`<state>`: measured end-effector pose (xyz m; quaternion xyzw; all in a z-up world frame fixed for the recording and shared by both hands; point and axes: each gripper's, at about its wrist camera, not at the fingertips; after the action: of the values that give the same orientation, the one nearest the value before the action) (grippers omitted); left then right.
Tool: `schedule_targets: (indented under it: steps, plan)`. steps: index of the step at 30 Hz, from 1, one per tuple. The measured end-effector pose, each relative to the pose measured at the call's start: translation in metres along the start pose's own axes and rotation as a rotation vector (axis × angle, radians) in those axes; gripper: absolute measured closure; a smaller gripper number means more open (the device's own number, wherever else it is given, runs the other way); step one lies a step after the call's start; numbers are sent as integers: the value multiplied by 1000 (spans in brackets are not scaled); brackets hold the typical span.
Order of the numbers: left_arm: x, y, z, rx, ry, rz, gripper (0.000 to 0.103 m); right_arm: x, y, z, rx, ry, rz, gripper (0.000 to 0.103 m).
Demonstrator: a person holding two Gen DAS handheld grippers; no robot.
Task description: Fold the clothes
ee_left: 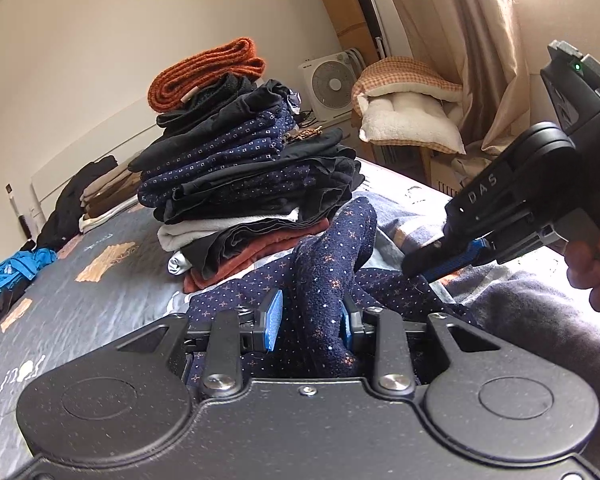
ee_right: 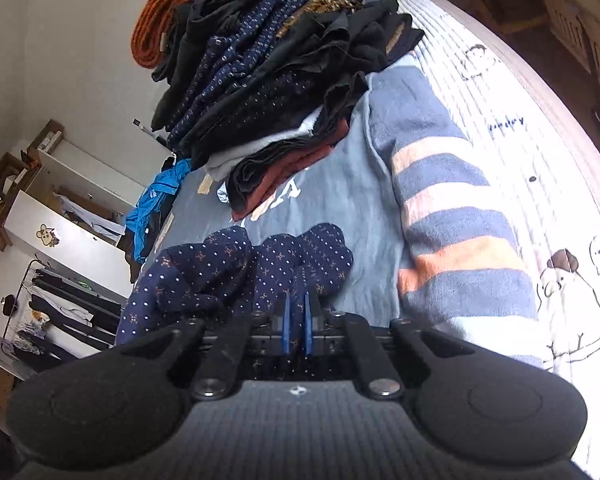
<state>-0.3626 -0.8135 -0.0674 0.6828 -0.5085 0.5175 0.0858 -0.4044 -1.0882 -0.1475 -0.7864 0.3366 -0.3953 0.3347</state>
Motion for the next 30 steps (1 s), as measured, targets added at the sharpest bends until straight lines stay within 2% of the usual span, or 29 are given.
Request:
schedule_targets:
  steps: [1, 2, 3, 5, 6, 8, 9, 17, 22, 28, 30]
  plan:
    - [0, 0, 0, -1, 0, -1, 73, 0, -2, 0, 2, -4, -8, 69]
    - [0, 0, 0, -2, 0, -1, 73, 0, -3, 1, -1, -7, -14, 61]
    - [-1, 0, 0, -2, 1, -2, 73, -2, -3, 3, -9, -8, -19, 56]
    - [-1, 0, 0, -2, 2, -2, 73, -5, -3, 9, -27, -19, -30, 56]
    - [-1, 0, 0, -3, 2, -2, 73, -7, -3, 13, -33, -23, -33, 57]
    - [-2, 0, 0, -2, 2, 0, 73, -9, -1, 16, -33, -10, -19, 72]
    - [-2, -1, 0, -2, 2, -1, 73, -9, 0, 17, -32, -1, -9, 95]
    - [-3, -4, -2, 0, 4, -22, 73, -6, 7, 5, -9, 106, 76, 102]
    - [-4, -8, -1, -3, -3, -34, 73, -7, 12, 5, -31, 108, 80, 102]
    - [-5, -8, -1, -6, -3, -39, 73, -4, 13, -4, 16, 152, 121, 102]
    - [-6, -8, 0, -13, -10, -45, 73, -3, 18, -2, 4, 143, 148, 101]
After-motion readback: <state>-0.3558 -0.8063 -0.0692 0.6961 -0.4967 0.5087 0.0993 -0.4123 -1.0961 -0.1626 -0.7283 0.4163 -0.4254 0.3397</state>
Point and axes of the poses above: each gripper's, at about its wrist camera, not at the fingertips, and z roughly the way its jaws point, y to its right, x to its top, and after that the axes turned 4 degrees about z, right-handed
